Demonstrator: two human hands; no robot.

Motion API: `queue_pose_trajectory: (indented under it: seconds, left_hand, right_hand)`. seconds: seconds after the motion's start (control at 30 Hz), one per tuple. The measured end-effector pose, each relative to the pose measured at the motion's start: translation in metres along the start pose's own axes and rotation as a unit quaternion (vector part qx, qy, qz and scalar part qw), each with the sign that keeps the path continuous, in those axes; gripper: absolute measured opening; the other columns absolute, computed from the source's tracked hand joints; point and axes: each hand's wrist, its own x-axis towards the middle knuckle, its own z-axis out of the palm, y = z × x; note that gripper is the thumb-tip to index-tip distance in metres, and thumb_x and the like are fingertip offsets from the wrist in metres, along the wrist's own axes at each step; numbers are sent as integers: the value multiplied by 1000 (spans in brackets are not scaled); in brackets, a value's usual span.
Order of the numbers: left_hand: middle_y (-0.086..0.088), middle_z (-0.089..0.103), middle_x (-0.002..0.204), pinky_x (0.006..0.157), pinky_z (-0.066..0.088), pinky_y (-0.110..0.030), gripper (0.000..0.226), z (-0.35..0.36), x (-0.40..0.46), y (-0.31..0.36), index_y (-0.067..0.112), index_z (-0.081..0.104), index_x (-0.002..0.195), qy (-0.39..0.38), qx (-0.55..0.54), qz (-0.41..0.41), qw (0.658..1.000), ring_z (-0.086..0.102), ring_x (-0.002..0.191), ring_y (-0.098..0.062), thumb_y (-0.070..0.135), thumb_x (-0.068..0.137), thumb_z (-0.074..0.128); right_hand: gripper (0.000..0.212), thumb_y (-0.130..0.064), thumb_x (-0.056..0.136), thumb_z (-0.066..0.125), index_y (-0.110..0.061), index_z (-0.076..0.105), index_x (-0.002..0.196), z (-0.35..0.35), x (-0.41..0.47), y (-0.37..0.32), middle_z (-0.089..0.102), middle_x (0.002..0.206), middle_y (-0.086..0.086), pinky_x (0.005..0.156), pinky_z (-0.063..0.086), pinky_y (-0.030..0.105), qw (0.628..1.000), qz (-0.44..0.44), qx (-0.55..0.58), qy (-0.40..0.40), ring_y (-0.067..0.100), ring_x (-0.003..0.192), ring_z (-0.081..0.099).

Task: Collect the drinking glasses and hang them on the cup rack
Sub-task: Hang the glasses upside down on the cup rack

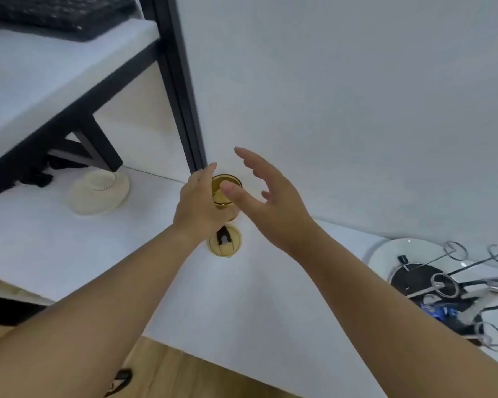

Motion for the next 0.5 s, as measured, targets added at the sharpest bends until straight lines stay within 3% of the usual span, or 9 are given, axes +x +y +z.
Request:
queue_pose_trajectory:
  seconds: [0.23,0.37,0.5]
  left_hand:
    - [6,31,158,97,48,-38,99,32,20,-15,40,17,157,-15,18,12,1000,47,136,-22,53,79,77]
    - [5,29,160,96,46,-33,102,46,21,-31,42,14,157,-6,-6,0,1000,49,135,-22,49,80,80]
    - [9,37,152,102,45,-32,109,52,27,-41,46,18,155,-6,-72,-17,997,48,133,-16,51,71,87]
  right_hand:
    - [66,-58,92,68,-50,43,152,8,5,38,45,136,-32,94,31,8,1000,7,-4,5,-10,125,43]
    - [66,-60,90,69,-53,43,150,7,-2,52,46,128,-41,97,34,12,1000,19,14,13,-22,123,41]
    - [66,-62,89,68,-55,43,150,2,-11,57,44,135,-40,108,36,23,999,27,21,24,-11,133,42]
